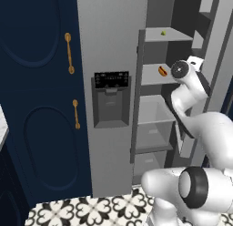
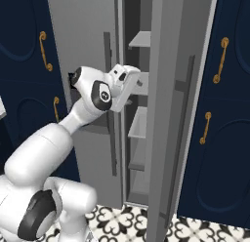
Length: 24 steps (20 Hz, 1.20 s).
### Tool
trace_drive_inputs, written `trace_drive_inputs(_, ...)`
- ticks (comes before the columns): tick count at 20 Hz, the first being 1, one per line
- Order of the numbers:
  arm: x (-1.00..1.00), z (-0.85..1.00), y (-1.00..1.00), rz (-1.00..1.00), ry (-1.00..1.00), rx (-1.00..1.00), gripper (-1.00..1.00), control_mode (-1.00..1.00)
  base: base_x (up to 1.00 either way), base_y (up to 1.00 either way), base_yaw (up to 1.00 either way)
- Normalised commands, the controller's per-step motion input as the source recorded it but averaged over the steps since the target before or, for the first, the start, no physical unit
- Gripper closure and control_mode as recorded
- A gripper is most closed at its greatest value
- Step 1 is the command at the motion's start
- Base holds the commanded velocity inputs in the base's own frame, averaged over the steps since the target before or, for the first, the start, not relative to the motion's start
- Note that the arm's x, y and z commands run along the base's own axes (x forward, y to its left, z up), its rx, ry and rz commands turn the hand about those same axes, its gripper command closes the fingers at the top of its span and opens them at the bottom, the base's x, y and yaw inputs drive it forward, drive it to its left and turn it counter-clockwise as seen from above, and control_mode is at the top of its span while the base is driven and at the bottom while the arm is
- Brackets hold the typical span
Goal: Grab a lemon wedge from the fridge and one ice cube from the ice bowl, and put them in the glass of lemonade.
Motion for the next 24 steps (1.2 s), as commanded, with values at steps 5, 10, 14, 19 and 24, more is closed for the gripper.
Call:
trace_drive_inputs(5, 0.64, -0.11, -0.16, -0.01, 0.01, -0.05, -1.0, -1.0, 0.0, 0.0, 0.0)
trace_drive_inputs(10, 0.23, -0.15, -0.88, -0.09, 0.03, -0.01, -1.0, -1.0, 0.0, 0.0, 0.0)
trace_drive_inputs(14, -0.52, -0.13, -1.0, -0.21, 0.0, 0.0, -1.0, -1.0, 0.0, 0.0, 0.0)
trace_drive_inputs(19, -0.97, -0.05, -0.83, -0.13, -0.13, 0.05, -1.0, -1.0, 0.0, 0.0, 0.0)
trace_drive_inputs(24, -0.96, 0.12, 0.38, 0.0, -0.51, 0.08, -1.0, -1.0, 0.0, 0.0, 0.0)
